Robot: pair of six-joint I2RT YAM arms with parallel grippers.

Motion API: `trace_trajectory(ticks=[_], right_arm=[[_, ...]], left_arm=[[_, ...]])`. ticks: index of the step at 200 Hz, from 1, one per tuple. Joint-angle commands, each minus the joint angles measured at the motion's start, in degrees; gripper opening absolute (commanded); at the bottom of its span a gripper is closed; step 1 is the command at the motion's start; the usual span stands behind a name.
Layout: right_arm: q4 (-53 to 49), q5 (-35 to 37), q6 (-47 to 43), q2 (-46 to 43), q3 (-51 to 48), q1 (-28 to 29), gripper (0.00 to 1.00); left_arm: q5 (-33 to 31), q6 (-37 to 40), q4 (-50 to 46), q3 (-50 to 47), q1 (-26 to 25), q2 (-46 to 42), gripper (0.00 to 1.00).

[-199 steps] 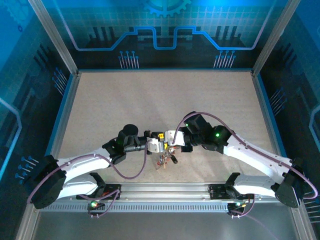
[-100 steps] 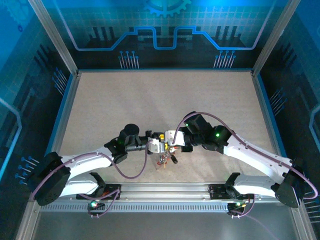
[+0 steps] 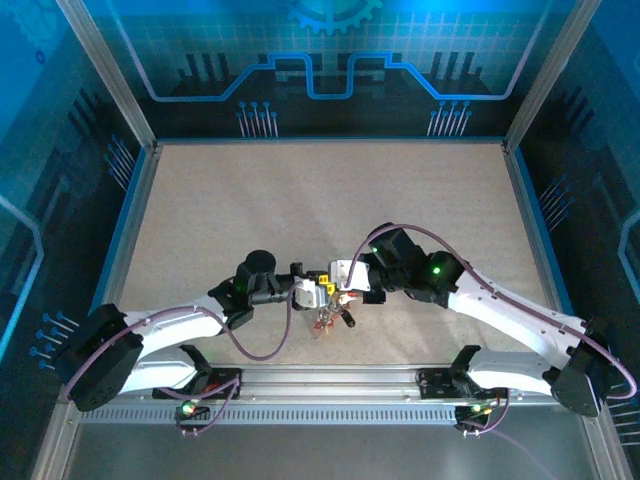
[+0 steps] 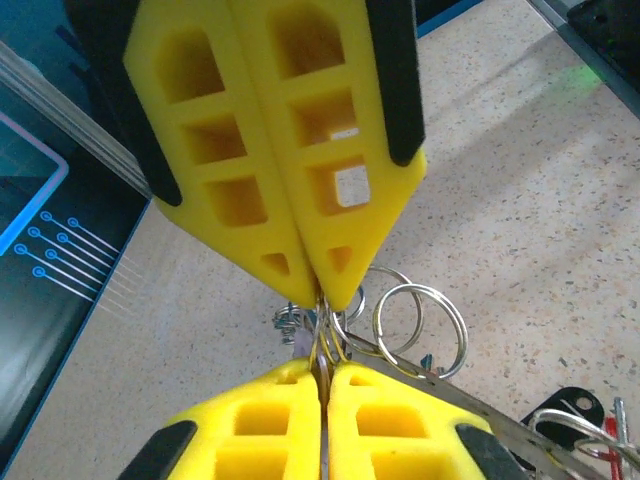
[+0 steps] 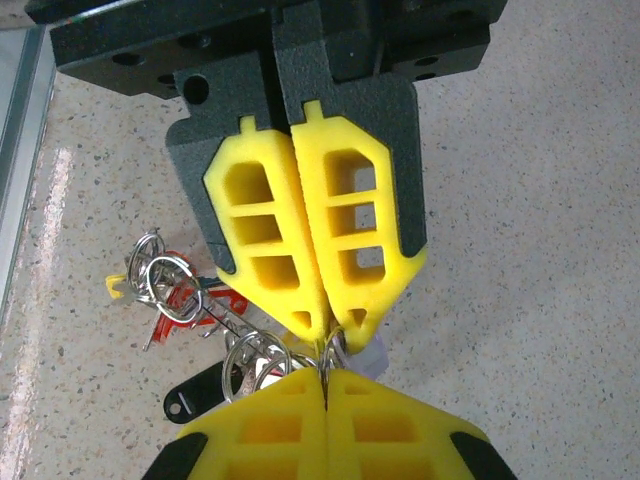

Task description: Put the keys on the keyring

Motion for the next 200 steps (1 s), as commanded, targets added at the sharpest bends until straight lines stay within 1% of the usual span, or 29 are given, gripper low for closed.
trace_trajectory(ticks=[1,20,28,48,97,171,200], right_arm=[[2.2,0.7,1.7,-0.9,-0.3,0.5,0.0],[2.4,0.7,2.3,-1.7,-0.6,-0.2,0.0],[2.4,0.7,2.5,-1.9,-0.8,-0.5,0.0],[2.4,0.2,2.9,-2.0,-0.9,-1.0,0.0],[2.5,0.7,3.8,-1.5,-0.8,-1.5,0.0],[5.1,1.8,8.2,-1.6,-1.7,-2.7,0.0],[6.1,1.5,9.5,-1.7,-2.2,-2.9,0.0]], left_arm=[[0.3,0.1,8.7,-0.3,-0.4,-0.4,0.05],[-2.9,-0.1,10.6,-1.5,-0.3,-0.1,0.03],[-3.7,-0.2,11.9,-2.2,-0.4,0.3,0.0],[-5.3,-0.7,14.2,-3.4,-0.2,1.1,0.0],[-8.3,-2.2,16.1,-4.8,-0.3,1.6,0.0],[-10.3,-1.9,14.7,-6.9,-0.3,1.8,0.0],[-11.1,-2.2,16.2,-8.1,-0.3,3.1,0.0]])
